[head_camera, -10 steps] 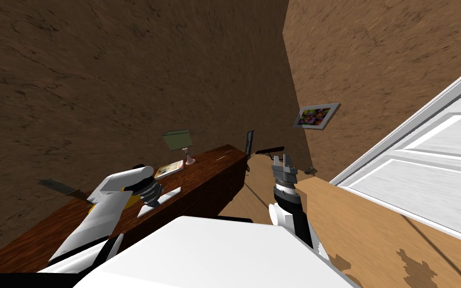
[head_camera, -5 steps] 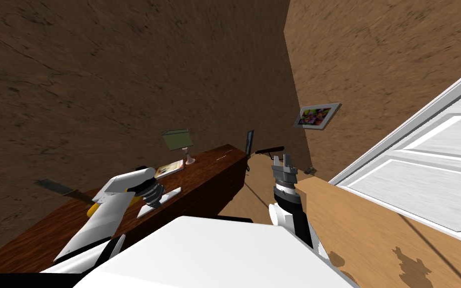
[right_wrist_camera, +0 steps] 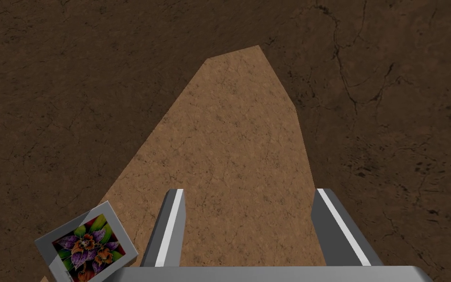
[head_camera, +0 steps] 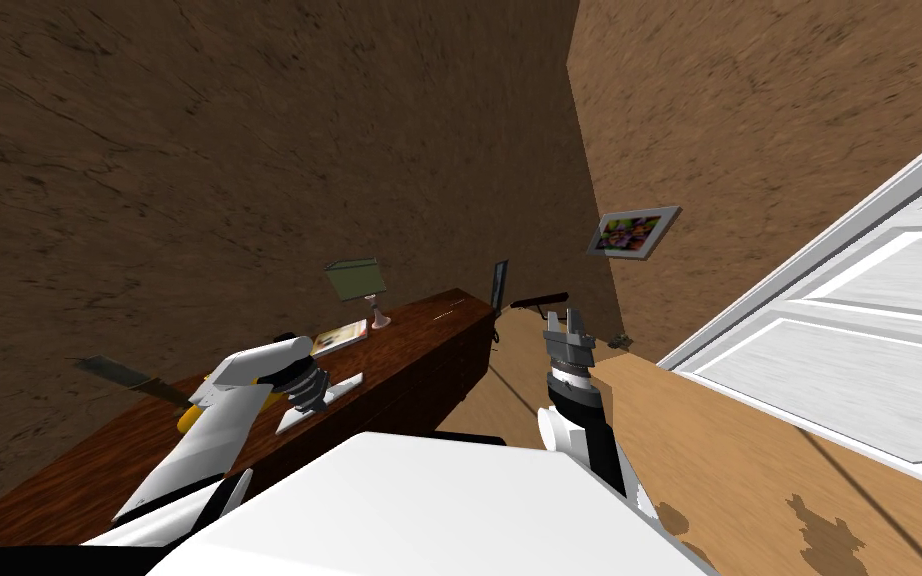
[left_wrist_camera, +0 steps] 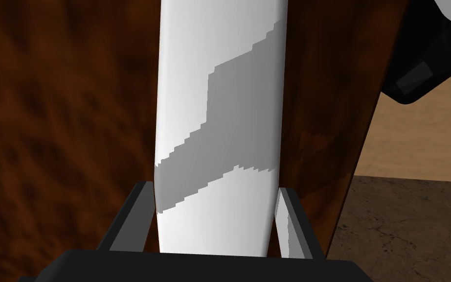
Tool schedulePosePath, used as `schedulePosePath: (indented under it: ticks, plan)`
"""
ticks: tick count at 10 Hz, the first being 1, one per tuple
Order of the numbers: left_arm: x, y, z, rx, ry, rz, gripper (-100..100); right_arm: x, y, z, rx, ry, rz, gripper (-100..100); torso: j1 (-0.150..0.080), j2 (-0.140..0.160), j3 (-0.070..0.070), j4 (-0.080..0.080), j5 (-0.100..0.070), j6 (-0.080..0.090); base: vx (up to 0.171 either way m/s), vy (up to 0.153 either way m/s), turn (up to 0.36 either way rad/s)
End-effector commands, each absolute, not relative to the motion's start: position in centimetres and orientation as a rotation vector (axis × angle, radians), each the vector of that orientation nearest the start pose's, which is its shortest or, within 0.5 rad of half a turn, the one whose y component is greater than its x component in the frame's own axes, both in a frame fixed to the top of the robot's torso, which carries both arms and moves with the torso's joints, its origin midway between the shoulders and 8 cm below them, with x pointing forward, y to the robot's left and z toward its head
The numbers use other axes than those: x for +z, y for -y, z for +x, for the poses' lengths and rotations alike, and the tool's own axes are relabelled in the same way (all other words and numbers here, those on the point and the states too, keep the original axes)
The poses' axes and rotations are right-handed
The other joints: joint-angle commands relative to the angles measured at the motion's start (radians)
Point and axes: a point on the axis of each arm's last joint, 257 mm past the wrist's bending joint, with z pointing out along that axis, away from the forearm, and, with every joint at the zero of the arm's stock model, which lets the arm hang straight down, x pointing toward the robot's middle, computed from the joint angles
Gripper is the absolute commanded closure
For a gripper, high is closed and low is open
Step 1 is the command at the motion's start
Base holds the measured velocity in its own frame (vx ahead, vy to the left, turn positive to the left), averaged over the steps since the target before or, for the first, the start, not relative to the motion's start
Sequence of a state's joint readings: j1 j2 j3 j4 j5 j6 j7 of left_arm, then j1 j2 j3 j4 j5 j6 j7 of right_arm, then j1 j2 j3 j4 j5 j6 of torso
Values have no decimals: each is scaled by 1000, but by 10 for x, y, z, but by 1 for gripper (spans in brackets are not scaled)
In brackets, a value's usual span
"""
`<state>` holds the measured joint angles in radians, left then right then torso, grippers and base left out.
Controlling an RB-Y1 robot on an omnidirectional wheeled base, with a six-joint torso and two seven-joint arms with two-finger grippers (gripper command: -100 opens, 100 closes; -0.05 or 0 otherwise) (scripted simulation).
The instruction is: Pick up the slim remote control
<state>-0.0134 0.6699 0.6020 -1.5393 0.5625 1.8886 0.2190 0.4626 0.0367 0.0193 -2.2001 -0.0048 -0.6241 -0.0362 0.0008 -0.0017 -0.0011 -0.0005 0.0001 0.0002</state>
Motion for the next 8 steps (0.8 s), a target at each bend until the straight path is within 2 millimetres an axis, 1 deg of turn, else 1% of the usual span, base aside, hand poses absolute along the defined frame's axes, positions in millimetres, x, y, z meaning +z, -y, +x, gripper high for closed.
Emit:
schedulePosePath:
  ticks: [1, 2, 3, 4, 6, 7, 8]
  plan:
    - [-320, -545, 244, -20, -1273, -2847, 100, 24, 272, 341, 1387, -512, 638, 0, 0, 0, 0, 0, 0, 0, 0, 0, 0]
    - [-320, -545, 244, -21, -1273, -2847, 100, 24, 272, 341, 1387, -512, 638, 0, 0, 0, 0, 0, 0, 0, 0, 0, 0]
    - [-321, -545, 244, -21, -1273, -2847, 0, 24, 272, 341, 1387, -512, 638, 0, 0, 0, 0, 0, 0, 0, 0, 0, 0]
    - [-311, -546, 243, -20, -1274, -2847, 100, 24, 272, 341, 1387, -512, 638, 0, 0, 0, 0, 0, 0, 0, 9, 2, 3]
    - [-302, -546, 241, -17, -1275, -2848, 100, 24, 272, 341, 1387, -512, 638, 0, 0, -1, 0, 0, -1, 0, 20, 2, 4]
    - [-305, -546, 241, -20, -1275, -2846, 100, 24, 272, 341, 1387, -512, 638, 0, -1, -1, 0, 0, -1, 0, 8, 0, 0]
    - [-304, -546, 241, -18, -1274, -2847, 0, 24, 272, 341, 1387, -512, 638, 0, 0, -1, 0, 0, 0, 0, 0, 0, 0]
